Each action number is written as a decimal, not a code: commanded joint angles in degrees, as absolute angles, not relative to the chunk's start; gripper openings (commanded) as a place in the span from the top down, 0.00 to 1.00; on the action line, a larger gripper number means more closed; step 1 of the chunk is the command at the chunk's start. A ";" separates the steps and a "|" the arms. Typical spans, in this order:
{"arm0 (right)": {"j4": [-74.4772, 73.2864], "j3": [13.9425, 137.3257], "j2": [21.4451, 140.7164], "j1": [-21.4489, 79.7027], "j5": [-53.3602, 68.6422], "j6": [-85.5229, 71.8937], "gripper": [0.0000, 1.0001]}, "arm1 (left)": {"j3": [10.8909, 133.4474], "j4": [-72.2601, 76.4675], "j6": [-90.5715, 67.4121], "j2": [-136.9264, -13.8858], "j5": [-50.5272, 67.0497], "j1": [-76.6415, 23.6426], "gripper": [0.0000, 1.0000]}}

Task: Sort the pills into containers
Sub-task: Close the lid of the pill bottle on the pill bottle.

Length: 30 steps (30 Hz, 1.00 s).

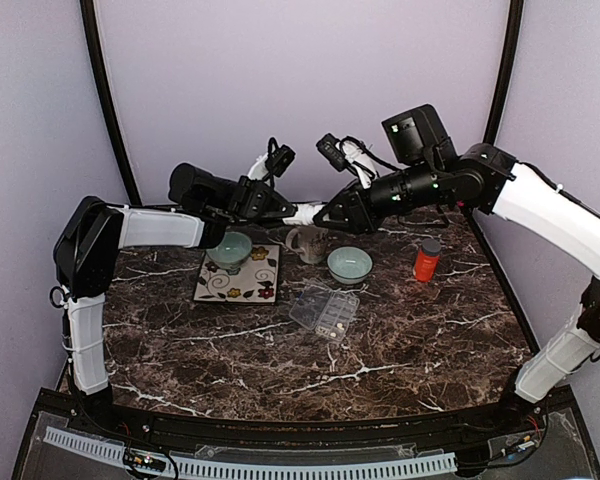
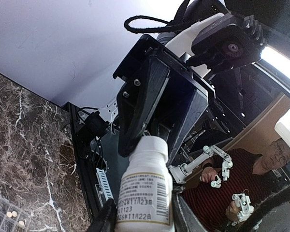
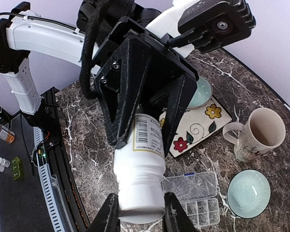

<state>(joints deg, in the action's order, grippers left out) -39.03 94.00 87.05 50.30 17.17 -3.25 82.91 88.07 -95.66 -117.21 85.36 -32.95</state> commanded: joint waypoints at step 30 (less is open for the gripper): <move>-29.88 88.15 89.86 55.70 5.76 1.72 0.95 | 88.68 98.53 -104.67 -117.31 78.20 -37.26 1.00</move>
<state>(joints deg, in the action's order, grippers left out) -34.37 90.02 85.93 53.17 8.40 -0.14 85.10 91.66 -103.77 -119.61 85.95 -32.88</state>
